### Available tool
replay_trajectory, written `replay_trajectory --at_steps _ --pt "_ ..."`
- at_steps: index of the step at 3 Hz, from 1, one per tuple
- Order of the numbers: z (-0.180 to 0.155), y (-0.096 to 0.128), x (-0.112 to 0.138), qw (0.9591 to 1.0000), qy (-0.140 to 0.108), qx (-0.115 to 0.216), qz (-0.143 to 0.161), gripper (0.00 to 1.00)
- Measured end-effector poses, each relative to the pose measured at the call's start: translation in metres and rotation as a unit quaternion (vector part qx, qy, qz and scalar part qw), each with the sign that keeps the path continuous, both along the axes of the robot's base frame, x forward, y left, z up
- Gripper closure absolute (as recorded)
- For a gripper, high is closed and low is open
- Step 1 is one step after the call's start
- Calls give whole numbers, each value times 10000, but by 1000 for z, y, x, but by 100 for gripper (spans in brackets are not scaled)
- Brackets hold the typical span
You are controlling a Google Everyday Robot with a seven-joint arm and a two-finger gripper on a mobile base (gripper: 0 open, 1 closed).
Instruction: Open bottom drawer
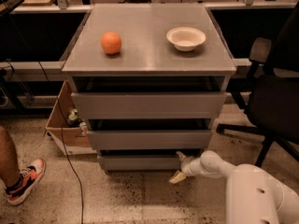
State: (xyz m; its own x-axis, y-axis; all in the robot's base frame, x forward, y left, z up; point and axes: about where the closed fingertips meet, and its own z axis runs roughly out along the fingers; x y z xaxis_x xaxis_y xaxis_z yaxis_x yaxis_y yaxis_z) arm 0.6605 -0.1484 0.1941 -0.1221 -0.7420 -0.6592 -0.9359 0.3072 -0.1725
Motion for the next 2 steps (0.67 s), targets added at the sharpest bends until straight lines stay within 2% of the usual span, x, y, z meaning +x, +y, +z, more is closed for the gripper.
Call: replay_trajectory --at_steps 1,2 --pt "-2 1 -1 9999 1 -3 133 27" --pt "-2 1 -1 9999 -1 -3 132 27"
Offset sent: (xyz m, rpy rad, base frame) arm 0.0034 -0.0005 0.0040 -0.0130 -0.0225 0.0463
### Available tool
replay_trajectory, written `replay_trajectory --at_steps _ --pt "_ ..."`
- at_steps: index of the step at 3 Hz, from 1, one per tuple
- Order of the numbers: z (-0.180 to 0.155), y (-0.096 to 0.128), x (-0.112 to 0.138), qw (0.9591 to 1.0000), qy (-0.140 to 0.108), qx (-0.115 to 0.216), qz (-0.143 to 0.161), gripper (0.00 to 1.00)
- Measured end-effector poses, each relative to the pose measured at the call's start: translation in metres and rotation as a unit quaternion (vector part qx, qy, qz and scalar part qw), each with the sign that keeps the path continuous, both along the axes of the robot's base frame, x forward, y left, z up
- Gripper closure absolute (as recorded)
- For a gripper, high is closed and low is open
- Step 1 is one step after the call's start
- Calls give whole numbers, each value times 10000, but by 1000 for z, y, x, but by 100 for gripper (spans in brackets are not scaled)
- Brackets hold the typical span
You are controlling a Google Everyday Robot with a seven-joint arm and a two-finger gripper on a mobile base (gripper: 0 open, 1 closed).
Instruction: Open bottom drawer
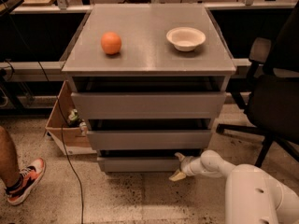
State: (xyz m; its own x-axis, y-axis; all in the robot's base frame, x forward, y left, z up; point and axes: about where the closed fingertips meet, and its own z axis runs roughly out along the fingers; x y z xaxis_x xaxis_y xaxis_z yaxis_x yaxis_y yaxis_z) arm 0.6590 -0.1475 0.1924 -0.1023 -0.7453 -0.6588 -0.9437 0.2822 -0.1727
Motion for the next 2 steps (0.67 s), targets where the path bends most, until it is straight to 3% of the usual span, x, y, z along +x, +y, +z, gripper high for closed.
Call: replay_trajectory --at_steps 1,2 --pt "4 4 6 9999 -118 35 -26 8" --pt "4 5 6 9999 -128 39 -28 0"
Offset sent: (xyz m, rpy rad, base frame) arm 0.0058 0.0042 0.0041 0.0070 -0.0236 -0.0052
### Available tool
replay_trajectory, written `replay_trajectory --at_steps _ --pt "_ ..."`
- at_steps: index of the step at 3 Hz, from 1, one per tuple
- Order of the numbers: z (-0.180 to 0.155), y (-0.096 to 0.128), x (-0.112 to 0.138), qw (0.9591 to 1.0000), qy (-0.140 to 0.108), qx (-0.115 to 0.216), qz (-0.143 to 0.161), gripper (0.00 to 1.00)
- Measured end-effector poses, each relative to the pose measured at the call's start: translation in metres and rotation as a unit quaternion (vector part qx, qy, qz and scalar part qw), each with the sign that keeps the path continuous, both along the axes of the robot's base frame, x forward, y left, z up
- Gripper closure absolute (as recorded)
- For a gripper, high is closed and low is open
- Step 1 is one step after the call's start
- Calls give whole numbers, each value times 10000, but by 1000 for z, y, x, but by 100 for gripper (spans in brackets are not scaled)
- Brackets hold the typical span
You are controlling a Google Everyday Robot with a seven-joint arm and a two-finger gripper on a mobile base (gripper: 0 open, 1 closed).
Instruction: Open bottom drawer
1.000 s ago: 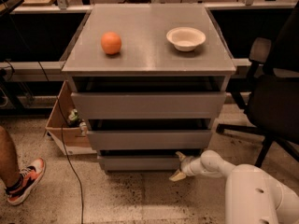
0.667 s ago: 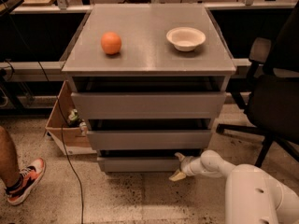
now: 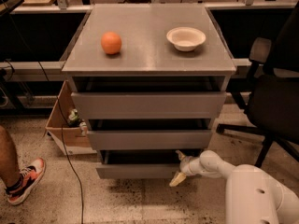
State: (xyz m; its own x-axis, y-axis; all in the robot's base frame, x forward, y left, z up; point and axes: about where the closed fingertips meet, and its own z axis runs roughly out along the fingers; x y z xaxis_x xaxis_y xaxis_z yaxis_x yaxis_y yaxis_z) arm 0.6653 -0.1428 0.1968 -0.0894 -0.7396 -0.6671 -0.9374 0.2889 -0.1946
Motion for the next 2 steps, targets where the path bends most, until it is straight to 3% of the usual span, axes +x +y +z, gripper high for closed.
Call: replay_trajectory --at_steps 1,2 --pt "0 0 0 10000 2 0 2 0" --pt "-4 5 -12 9999 79 0 103 19"
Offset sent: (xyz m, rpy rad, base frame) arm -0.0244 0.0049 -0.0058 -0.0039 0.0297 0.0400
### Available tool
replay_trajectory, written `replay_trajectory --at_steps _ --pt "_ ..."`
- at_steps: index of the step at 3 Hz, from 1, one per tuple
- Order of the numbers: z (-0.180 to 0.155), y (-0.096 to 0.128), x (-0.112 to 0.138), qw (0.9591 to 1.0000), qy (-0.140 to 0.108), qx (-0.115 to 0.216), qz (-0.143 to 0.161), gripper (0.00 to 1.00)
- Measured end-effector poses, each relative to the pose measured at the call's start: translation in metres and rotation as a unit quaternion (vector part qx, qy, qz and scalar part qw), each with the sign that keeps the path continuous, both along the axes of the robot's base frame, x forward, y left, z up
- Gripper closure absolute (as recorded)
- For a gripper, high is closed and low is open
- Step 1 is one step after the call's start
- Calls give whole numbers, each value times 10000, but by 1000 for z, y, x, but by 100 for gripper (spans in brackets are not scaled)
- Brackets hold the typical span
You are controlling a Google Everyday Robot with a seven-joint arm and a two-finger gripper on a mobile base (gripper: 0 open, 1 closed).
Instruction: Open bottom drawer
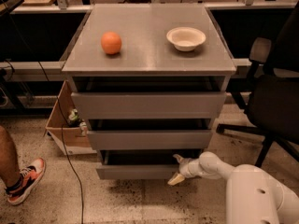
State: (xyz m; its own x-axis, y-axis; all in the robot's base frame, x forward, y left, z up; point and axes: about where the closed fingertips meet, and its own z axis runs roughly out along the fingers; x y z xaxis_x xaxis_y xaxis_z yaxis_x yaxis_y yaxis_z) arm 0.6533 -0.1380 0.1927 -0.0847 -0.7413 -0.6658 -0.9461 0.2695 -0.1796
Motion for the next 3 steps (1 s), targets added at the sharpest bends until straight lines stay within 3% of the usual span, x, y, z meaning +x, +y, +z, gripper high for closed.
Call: replay_trajectory --at_steps 2,3 --pt "0 -6 -36 9996 217 6 153 62" --pt "-4 -10 -59 9989 409 39 221 64"
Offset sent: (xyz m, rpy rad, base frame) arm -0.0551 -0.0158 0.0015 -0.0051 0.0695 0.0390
